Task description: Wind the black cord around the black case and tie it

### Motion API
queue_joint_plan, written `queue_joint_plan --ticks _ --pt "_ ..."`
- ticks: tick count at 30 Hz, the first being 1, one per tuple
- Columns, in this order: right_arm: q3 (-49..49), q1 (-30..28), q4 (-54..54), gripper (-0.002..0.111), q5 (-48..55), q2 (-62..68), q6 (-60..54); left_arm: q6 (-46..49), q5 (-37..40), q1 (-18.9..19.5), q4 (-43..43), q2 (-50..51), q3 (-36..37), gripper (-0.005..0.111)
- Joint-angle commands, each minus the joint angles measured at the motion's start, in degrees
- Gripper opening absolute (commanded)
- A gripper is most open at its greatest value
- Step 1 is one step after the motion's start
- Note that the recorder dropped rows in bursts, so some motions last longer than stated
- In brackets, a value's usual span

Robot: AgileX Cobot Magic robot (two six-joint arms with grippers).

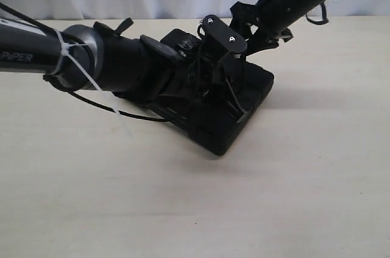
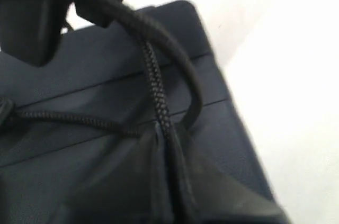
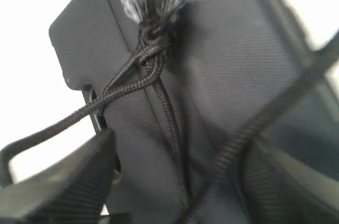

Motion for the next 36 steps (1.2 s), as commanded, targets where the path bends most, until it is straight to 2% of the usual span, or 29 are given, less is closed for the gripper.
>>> queue_joint_plan --ticks 1,7,11,13,15,16,18,20,23,26,32,36 --pt "0.2 -3.5 -5.0 0.067 0.1 -4.3 1.6 -0.3 1.3 -0.1 -0.9 -2.7 1.3 0.0" --pt "2.2 -7.1 -17.3 0.066 0.1 -10.2 -0.8 0.1 2.1 -0.1 -0.8 -8.4 6.0 0.0" --pt "7.5 -7.1 -15.9 0.063 0.1 -16.2 -12.4 0.1 2.3 -0.1 2.0 -13.6 6.6 0.0" --pt "12.0 -6.3 -9.7 0.063 0.1 -21.4 -23.2 0.1 2.5 0.4 2.9 -16.9 6.6 0.0" --pt "17.1 -4.5 -8.3 0.063 0.1 -27.2 -35.5 -0.1 3.4 2.2 3.2 -19.0 6.5 0.0" --pt "20.2 -2.5 -8.2 0.062 0.1 -30.2 -44.3 -0.1 6.4 4.0 3.2 -19.7 6.5 0.0" --pt "24.9 1.1 -8.2 0.062 -1.0 -33.6 -53.6 -0.1 13.7 7.2 3.2 -19.7 6.0 0.0" --pt "28.9 4.8 -8.2 0.062 -8.9 -35.0 -60.1 -0.1 20.6 10.1 3.2 -19.7 6.0 0.0" --pt "32.0 9.6 -8.2 0.062 -20.4 -34.5 -64.7 -0.1 26.3 13.7 3.2 -19.7 6.0 0.0" --pt "32.9 12.3 -8.2 0.062 -27.9 -33.2 -65.8 -0.1 27.8 14.3 2.9 -19.7 6.0 0.0" --pt "32.9 13.5 -6.9 0.029 -32.3 -30.0 -66.0 -0.1 28.0 14.2 3.0 -19.7 6.0 0.0" --pt "32.9 13.5 -6.3 0.014 -33.1 -28.8 -66.0 -0.1 28.0 14.2 3.0 -19.7 6.0 0.0"
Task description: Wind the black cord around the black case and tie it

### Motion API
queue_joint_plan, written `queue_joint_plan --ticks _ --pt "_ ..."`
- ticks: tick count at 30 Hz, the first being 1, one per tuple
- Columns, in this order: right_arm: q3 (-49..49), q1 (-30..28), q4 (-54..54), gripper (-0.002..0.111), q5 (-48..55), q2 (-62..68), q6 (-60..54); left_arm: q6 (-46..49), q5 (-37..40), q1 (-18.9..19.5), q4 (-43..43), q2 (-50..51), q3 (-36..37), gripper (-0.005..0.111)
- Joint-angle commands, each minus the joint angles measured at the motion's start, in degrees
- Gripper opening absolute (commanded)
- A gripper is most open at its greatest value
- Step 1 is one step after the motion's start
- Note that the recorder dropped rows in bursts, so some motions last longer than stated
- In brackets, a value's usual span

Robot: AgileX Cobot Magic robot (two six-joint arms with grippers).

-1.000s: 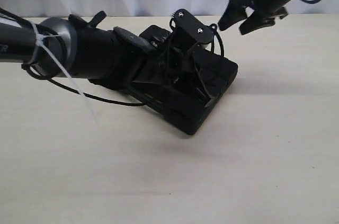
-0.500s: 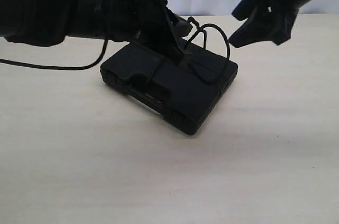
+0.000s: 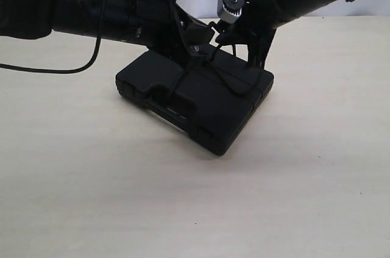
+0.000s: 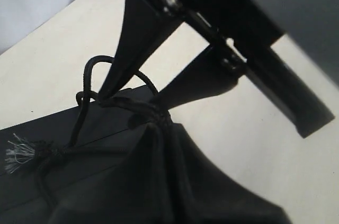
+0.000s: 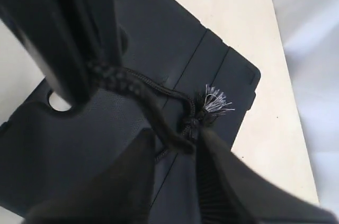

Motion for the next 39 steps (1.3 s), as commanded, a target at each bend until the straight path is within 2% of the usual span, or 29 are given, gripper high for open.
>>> queue_joint_plan --ticks 1,3,12,14,18,21,24,27,34,36,39 --pt "0.3 0.1 2.4 0.01 -1.4 0.9 -0.4 -0.1 0.6 0.0 0.2 -0.4 -0.4 0.0" --pt "0.3 0.1 3.6 0.004 -2.2 0.9 -0.4 -0.1 0.4 0.0 0.2 -0.4 -0.4 0.0" --pt "0.3 0.1 3.6 0.004 -2.7 -0.5 4.3 -4.0 -3.2 0.0 -1.2 -0.4 -0.4 0.001" --pt "0.3 -0.1 3.6 0.004 -3.8 -0.8 6.0 -4.6 -3.2 0.0 -1.2 -0.4 -0.4 0.007" --pt "0.2 -0.7 3.6 0.004 -7.4 -1.7 12.8 -4.9 -3.7 0.0 -0.7 -0.7 -0.4 0.026" --pt "0.2 -2.7 3.3 0.004 -10.0 -2.3 18.4 -8.3 -6.9 0.1 5.1 -2.4 -0.4 0.04" --pt "0.2 -4.9 3.6 0.004 -11.9 -2.7 21.6 -20.0 -10.3 0.1 13.1 -5.5 -0.4 0.048" --pt "0.2 -6.3 3.7 0.004 -14.2 -2.7 24.8 -34.1 -7.5 0.1 23.6 -7.1 -0.4 0.049" --pt "0.2 -6.9 3.2 0.004 -15.8 -2.7 28.6 -77.5 2.0 0.1 64.1 -3.0 1.3 0.049" --pt "0.2 -6.9 3.2 0.004 -15.8 -2.7 28.6 -86.7 4.1 0.0 70.1 -1.1 1.3 0.049" --pt "0.2 -6.9 3.2 0.004 -15.4 -2.7 29.0 -95.2 5.2 0.0 70.7 2.3 1.3 0.049"
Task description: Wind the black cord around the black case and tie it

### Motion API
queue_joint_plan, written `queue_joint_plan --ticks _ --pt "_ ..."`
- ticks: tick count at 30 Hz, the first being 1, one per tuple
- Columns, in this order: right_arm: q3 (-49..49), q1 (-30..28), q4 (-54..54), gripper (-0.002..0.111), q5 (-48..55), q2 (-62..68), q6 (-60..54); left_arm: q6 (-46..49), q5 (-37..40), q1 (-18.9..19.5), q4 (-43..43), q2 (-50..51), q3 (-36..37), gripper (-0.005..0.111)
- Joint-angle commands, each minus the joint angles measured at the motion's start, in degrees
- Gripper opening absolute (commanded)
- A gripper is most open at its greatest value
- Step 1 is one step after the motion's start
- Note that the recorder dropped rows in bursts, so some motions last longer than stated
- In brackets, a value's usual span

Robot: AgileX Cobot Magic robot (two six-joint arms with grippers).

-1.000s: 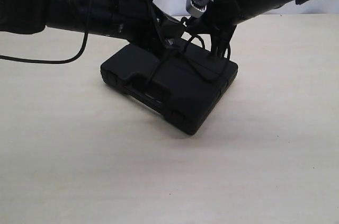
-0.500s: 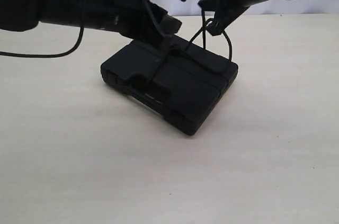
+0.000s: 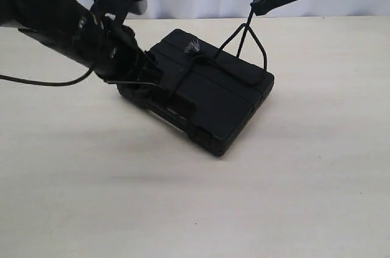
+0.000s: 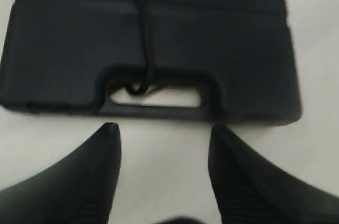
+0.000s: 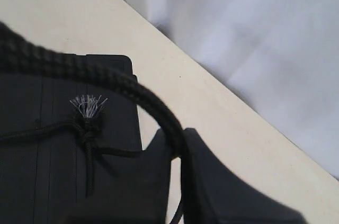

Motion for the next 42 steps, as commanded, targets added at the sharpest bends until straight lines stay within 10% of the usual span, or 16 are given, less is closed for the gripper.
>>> queue_joint_plan --ticks 1,9,34,42 --pt "0.0 -0.3 0.3 0.004 -1.1 -0.9 1.5 -15.7 1.9 0.0 4.9 5.0 0.2 0.049" --pt "0.0 -0.3 0.0 0.004 0.7 -0.9 2.8 -29.9 -6.1 0.0 0.5 12.5 0.2 0.049" --pt "0.0 -0.2 -0.9 0.004 2.9 -0.9 8.0 -26.6 -22.5 0.5 -5.4 21.7 0.1 0.048" --pt "0.0 -0.3 -1.6 0.004 0.9 -1.2 15.9 -19.4 -4.4 9.5 -1.3 20.9 -1.9 0.0"
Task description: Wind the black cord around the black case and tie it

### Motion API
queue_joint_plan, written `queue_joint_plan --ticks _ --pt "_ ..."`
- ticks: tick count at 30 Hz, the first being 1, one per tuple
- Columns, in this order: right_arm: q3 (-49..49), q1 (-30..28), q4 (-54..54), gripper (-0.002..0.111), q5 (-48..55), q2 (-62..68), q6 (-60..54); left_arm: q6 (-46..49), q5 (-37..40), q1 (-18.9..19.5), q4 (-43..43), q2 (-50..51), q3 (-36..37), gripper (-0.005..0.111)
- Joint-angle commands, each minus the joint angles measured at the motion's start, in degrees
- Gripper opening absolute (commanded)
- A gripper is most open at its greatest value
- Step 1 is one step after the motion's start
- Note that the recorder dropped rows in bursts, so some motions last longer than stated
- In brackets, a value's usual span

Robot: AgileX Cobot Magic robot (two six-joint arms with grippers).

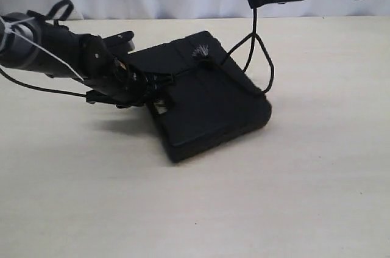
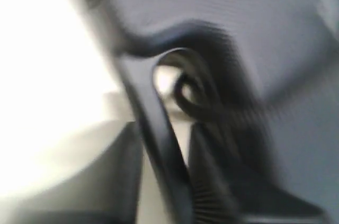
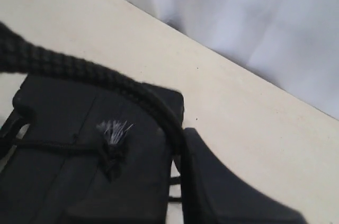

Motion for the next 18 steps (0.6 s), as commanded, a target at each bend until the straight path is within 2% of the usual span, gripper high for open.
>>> queue_joint_plan --ticks 1,4,7,14,18 --pt "0.0 -0.3 -0.9 0.004 -1.7 -0.7 4.3 8.9 14.6 6.0 3.0 -0.7 -1.7 0.0" --pt "0.0 -0.7 -2.9 0.004 -2.7 -0.7 9.0 10.8 18.1 8.9 2.7 -2.2 -3.5 0.0" --pt "0.0 -3.1 -3.0 0.004 -2.0 -0.8 11.2 10.8 18.0 10.9 1.8 -4.2 -4.2 0.0" --pt "0.0 -14.6 -3.0 0.004 4.0 -1.3 14.1 10.0 17.5 17.1 1.5 -7.3 -4.2 0.0" --pt "2.2 -21.0 -2.8 0.004 3.8 -1.3 14.7 10.0 18.7 20.3 1.5 -7.3 -4.0 0.0"
